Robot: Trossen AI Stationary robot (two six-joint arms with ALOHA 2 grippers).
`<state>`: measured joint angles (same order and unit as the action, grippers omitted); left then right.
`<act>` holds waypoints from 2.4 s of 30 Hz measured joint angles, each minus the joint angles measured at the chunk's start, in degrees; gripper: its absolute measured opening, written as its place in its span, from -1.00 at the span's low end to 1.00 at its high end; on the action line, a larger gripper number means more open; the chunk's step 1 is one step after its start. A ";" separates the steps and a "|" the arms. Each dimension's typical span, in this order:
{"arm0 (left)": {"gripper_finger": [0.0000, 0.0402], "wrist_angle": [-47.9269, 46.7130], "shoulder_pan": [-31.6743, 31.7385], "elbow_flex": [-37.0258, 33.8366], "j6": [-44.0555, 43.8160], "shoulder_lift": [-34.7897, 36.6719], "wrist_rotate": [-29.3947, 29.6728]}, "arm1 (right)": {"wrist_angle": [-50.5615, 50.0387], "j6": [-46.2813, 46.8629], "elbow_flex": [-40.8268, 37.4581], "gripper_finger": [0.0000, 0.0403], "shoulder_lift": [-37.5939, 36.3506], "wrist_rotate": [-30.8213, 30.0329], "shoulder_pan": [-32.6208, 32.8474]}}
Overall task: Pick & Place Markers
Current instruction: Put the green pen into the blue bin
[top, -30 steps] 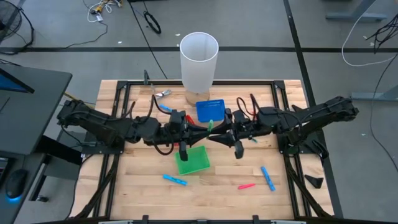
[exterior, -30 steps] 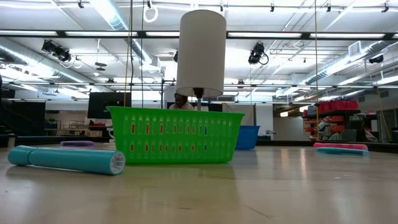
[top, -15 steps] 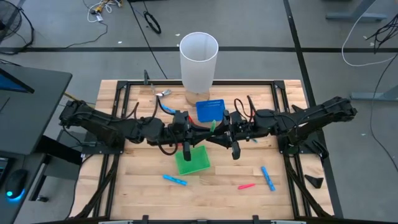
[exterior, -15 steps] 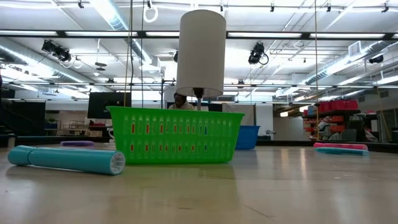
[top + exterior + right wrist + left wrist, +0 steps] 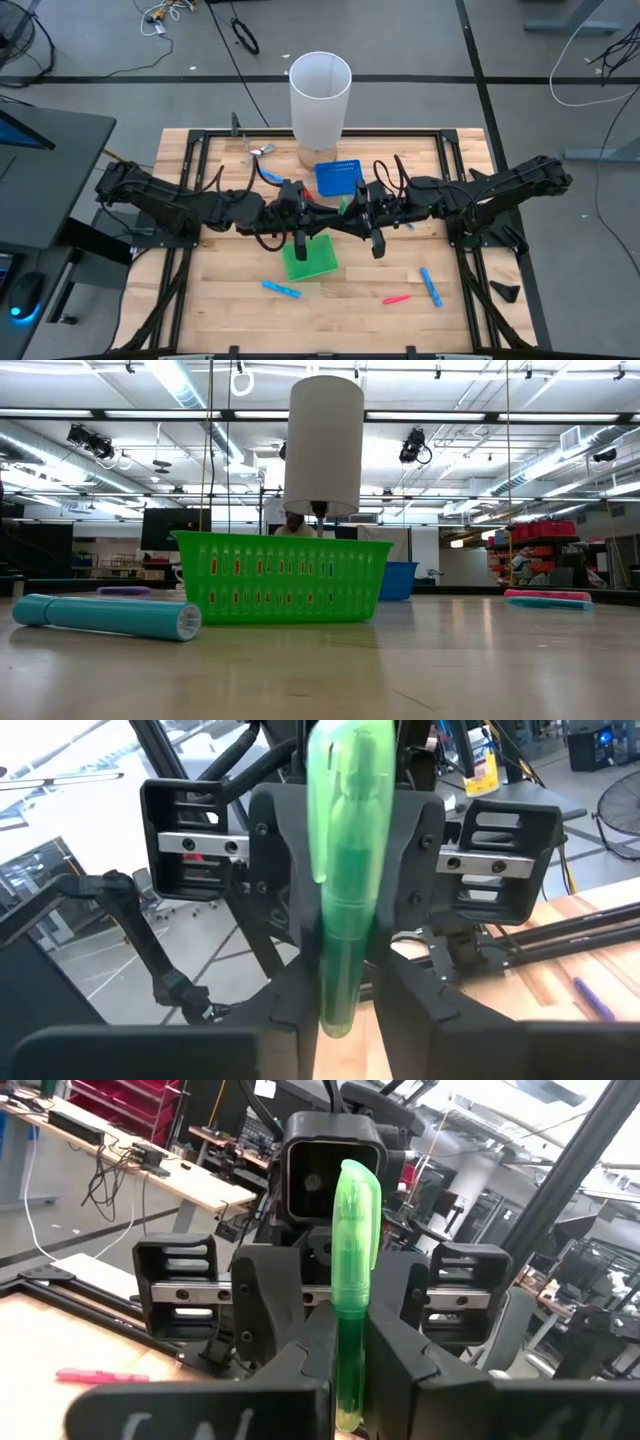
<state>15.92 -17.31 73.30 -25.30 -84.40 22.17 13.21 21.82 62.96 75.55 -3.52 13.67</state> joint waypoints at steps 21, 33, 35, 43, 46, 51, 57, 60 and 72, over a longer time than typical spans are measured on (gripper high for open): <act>-0.34 -10.26 -0.48 -0.04 -1.50 0.78 -1.24 | -11.12 1.17 -0.02 -0.88 -3.76 3.12 0.02; -0.36 -25.15 -0.60 -0.07 -10.87 0.98 -8.41 | -28.37 -2.16 0.00 -0.88 -6.67 7.35 -1.09; -0.36 -28.10 -0.60 -0.07 -13.33 0.98 -10.90 | -30.30 -2.41 0.00 -0.88 -6.67 9.29 -2.00; -0.36 -37.50 -0.62 -0.07 -22.04 0.98 -21.95 | -40.74 -4.43 0.00 -0.88 -6.67 13.63 -5.51; -0.36 -38.61 -0.62 -0.07 -23.27 0.98 -23.52 | -46.07 -6.29 0.00 -0.88 -6.67 13.67 -6.39; -0.36 -38.55 -0.60 -0.07 -23.63 0.98 -23.53 | -54.46 -8.08 0.00 -0.88 -6.64 15.02 -7.62; -0.36 -38.53 -0.60 -0.07 -23.63 0.98 -23.53 | -64.14 -11.38 0.04 -0.88 -5.90 15.14 -7.91; -0.36 -38.51 -0.60 -0.07 -23.58 0.98 -23.53 | -69.39 -13.95 0.04 -0.88 -4.88 15.16 -7.91; -0.36 -38.54 -0.60 -0.07 -23.58 0.98 -23.53 | -78.99 -23.00 0.04 -0.88 0.12 14.97 -7.91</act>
<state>-22.62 -17.91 73.23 -48.88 -83.42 -1.37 -65.79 -1.18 63.00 75.67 11.44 5.76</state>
